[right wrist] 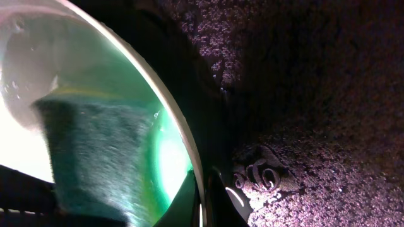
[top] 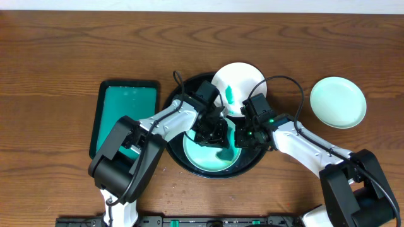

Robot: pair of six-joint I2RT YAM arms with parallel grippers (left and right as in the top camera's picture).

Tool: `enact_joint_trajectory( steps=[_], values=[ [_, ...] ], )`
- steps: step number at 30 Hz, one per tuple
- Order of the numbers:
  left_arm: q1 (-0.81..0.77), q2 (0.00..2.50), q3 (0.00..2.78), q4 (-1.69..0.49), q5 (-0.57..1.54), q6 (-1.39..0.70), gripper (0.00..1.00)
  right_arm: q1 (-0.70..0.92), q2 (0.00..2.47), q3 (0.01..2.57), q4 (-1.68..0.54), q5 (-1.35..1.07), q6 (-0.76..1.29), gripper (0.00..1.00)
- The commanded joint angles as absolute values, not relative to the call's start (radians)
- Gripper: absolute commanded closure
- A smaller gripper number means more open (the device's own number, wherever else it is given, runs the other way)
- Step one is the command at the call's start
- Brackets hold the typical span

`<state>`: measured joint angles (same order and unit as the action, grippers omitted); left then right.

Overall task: Clean dirty plates on tray and stack at the side
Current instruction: 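Scrub the held white plate with the sponge in the left gripper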

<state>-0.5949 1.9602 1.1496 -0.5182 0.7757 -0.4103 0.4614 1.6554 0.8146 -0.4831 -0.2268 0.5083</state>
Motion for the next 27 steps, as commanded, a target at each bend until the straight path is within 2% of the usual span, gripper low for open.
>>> enact_joint_trajectory(
  steps=[1,7,19,27],
  values=[
    [-0.612,1.982,1.145,-0.442,0.871,-0.371,0.93,0.470,1.691,0.783,-0.517,-0.193,0.509,0.99],
    [-0.579,1.982,1.145,-0.425,0.784,-0.421,0.93,0.470,1.691,0.783,-0.528,-0.193,0.509,0.99],
    [-0.440,1.978,1.145,-0.675,0.449,-0.512,0.93,0.470,1.691,0.783,-0.535,-0.193,0.509,0.99],
    [-0.416,1.920,1.145,-0.758,0.293,-0.529,0.93,0.470,1.691,0.783,-0.535,-0.192,0.509,0.99]
  ],
)
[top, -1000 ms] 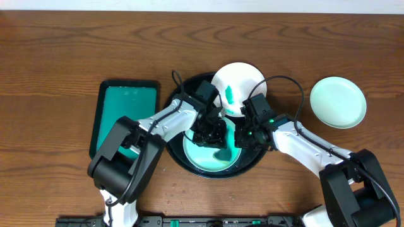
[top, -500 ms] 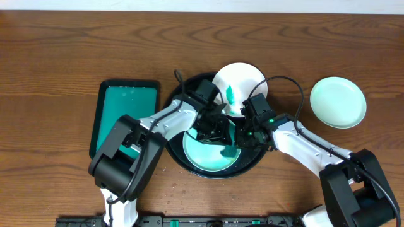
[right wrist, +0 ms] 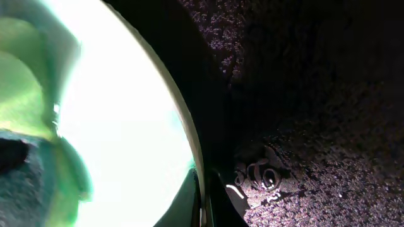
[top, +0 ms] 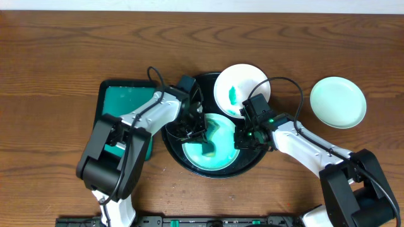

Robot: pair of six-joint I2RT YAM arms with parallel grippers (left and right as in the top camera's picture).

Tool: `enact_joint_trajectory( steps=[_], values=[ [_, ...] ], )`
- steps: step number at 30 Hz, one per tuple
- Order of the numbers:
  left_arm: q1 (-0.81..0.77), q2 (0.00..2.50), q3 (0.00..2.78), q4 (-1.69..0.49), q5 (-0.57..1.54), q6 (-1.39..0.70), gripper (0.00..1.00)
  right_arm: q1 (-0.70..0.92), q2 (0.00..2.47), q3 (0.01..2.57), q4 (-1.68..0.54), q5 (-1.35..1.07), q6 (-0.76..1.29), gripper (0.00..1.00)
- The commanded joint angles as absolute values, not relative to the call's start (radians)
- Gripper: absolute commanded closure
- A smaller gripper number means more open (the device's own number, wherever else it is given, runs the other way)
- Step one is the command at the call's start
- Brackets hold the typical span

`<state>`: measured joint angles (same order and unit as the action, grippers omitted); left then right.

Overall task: Clean dirty plates on tray and stack at the side
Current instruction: 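Scrub the held white plate with the sponge in the left gripper, then return the sponge to the water tray and release it with the left gripper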

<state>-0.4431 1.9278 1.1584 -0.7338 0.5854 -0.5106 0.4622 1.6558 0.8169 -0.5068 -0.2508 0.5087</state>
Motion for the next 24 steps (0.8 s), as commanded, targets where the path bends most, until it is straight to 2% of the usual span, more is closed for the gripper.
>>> enact_joint_trajectory(
  steps=[1,7,18,24],
  values=[
    [-0.416,1.905,1.145,-0.764,0.276,-0.530,0.93,0.470,1.691,0.783,-0.534,-0.192,0.509,0.99],
    [-0.416,1.787,1.145,-0.804,0.169,-0.548,0.93,0.470,1.691,0.783,-0.532,-0.192,0.509,0.99],
    [-0.412,1.628,1.145,-0.863,0.196,-0.543,0.93,0.470,1.691,0.783,-0.527,-0.192,0.513,0.99],
    [-0.321,1.568,1.145,-0.867,0.088,-0.544,0.93,0.470,1.691,0.783,-0.528,-0.193,0.512,0.99]
  ],
)
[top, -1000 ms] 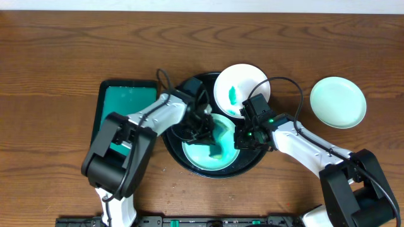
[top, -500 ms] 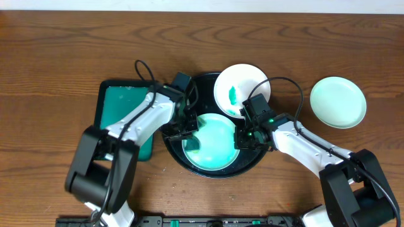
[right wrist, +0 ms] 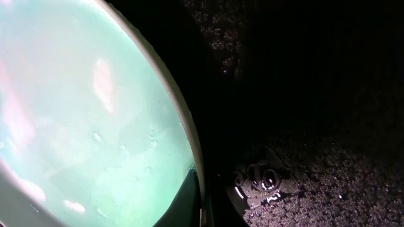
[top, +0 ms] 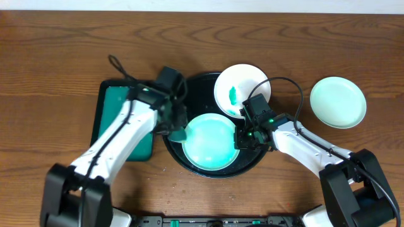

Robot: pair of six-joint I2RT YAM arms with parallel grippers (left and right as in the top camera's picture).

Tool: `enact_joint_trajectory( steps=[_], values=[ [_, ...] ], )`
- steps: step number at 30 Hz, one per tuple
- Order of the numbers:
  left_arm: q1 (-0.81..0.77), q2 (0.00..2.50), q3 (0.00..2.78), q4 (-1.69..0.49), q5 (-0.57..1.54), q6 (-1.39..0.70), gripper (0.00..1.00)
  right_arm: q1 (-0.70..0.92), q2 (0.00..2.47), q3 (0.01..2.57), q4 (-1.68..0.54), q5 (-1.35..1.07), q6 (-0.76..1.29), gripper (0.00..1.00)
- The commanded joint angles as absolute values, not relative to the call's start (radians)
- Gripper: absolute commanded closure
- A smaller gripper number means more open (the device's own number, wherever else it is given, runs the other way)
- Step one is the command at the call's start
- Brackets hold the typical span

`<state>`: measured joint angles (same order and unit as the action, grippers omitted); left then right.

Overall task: Clean dirty plates on tray and stack at the side
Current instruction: 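Return the sponge to the water tray and release it with the left gripper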

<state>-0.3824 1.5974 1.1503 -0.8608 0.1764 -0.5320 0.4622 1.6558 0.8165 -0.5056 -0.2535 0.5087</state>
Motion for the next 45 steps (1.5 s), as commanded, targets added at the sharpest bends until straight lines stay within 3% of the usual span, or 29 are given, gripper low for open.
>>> enact_joint_trajectory(
  steps=[1,11,15,18,22,27,35,37,40,45],
  values=[
    [-0.258,1.568,1.145,-0.870,0.085,-0.544,0.93,0.470,1.691,0.783,-0.529,-0.193,0.512,0.99],
    [0.014,1.573,1.145,-0.870,0.084,-0.486,0.93,0.470,1.691,0.783,-0.530,-0.192,0.512,0.99],
    [0.051,1.596,1.145,-0.870,0.085,-0.459,0.93,0.470,1.691,0.783,-0.530,-0.192,0.512,0.99],
    [0.054,1.639,1.145,-0.875,0.085,-0.445,0.83,0.470,1.691,0.783,-0.529,-0.192,0.512,0.99],
    [0.054,1.684,1.145,-0.878,0.085,-0.445,0.83,0.470,1.691,0.783,-0.532,-0.192,0.512,0.99],
    [0.054,1.698,1.145,-0.876,0.093,-0.432,0.48,0.470,1.691,0.783,-0.532,-0.192,0.512,0.99],
    [0.037,1.574,1.145,-0.875,0.178,-0.400,0.42,0.470,1.691,0.783,-0.531,-0.192,0.512,0.99],
    [0.020,1.507,1.145,-0.881,0.204,-0.400,0.38,0.470,1.691,0.783,-0.530,-0.192,0.512,0.99],
    [-0.015,1.397,1.145,-0.903,0.241,-0.400,0.24,0.470,1.691,0.783,-0.531,-0.193,0.512,0.99],
    [-0.093,1.223,1.145,-0.957,0.251,-0.400,0.21,0.471,1.680,0.783,-0.524,-0.239,0.511,0.99]
  ],
)
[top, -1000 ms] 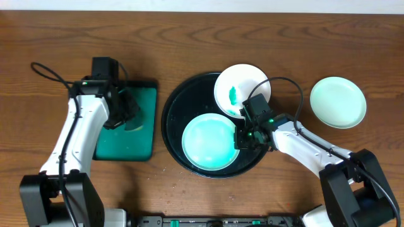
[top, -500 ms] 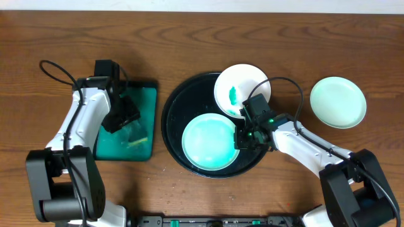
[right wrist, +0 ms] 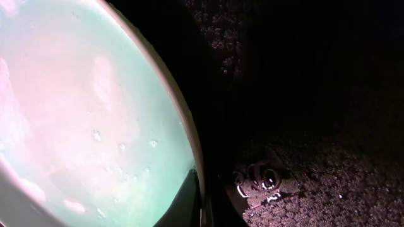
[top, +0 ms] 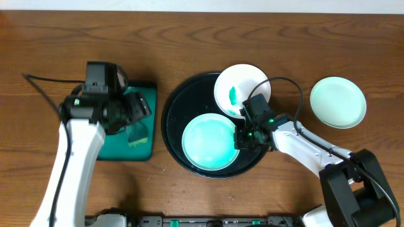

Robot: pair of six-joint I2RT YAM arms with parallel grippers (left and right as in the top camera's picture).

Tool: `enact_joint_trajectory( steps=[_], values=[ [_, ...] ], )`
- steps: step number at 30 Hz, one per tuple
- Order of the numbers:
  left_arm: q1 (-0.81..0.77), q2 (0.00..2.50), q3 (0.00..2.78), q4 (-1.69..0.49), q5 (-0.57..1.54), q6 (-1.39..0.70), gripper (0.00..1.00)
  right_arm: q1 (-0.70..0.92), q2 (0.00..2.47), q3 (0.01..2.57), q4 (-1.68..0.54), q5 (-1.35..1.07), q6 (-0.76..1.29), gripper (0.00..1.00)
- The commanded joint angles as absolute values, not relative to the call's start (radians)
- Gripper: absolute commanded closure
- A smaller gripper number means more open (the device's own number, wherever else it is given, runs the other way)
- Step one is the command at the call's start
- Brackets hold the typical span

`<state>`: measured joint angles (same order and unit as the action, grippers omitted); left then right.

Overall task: Clean dirty plates on tray and stack at the side
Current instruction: 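Return the sponge to the water tray and release it with the left gripper, then lift and tilt the cleaned plate with the right gripper over the tray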

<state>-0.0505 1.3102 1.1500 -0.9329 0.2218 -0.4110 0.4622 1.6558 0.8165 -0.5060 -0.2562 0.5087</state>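
Note:
A pale green plate (top: 211,142) (right wrist: 95,113) lies in the round black tray (top: 173,107), wet and free of smears. My right gripper (top: 242,137) (right wrist: 203,205) is shut on its right rim, one finger over the rim and one under it. A white plate (top: 238,89) with a green smear rests at the tray's back right. My left gripper (top: 140,110) is far left over the green rectangular dish (top: 120,142), with the green sponge (top: 137,132) just below its fingers and apparently still held.
One pale green plate (top: 338,102) sits alone on the wooden table at the right. The green dish lies left of the black tray. The right arm's cable loops over the tray's right rim.
My left gripper has moved with the sponge from the left edge of the pale green plate to over the green dish. The right gripper and the plate have not moved.
The left gripper pressed the sponge on the middle of the pale green plate while my right gripper held its rim. It was then on the plate's left part, then at its left edge. Now the sponge is over the green dish and the plate shows bare.

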Motion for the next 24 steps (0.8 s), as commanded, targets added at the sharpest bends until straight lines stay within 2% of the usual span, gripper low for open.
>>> enact_joint_trajectory(
  steps=[1,7,14,20,24],
  values=[
    [-0.107,1.195,1.145,-0.965,0.251,-0.400,0.20,0.471,1.672,0.783,-0.523,-0.247,0.512,0.99],
    [-0.157,1.078,1.145,-0.984,0.251,-0.401,0.20,0.471,1.561,0.783,-0.537,-0.324,0.513,0.99],
    [-0.157,1.056,1.145,-0.987,0.252,-0.404,0.20,0.471,1.394,0.784,-0.616,-0.353,0.558,0.99],
    [-0.157,1.058,1.145,-0.991,0.255,-0.404,0.20,0.463,1.273,0.784,-0.715,-0.364,0.652,0.99],
    [-0.157,1.058,1.145,-0.999,0.254,-0.404,0.20,0.438,1.244,0.784,-0.776,-0.471,0.730,0.99]
  ],
)
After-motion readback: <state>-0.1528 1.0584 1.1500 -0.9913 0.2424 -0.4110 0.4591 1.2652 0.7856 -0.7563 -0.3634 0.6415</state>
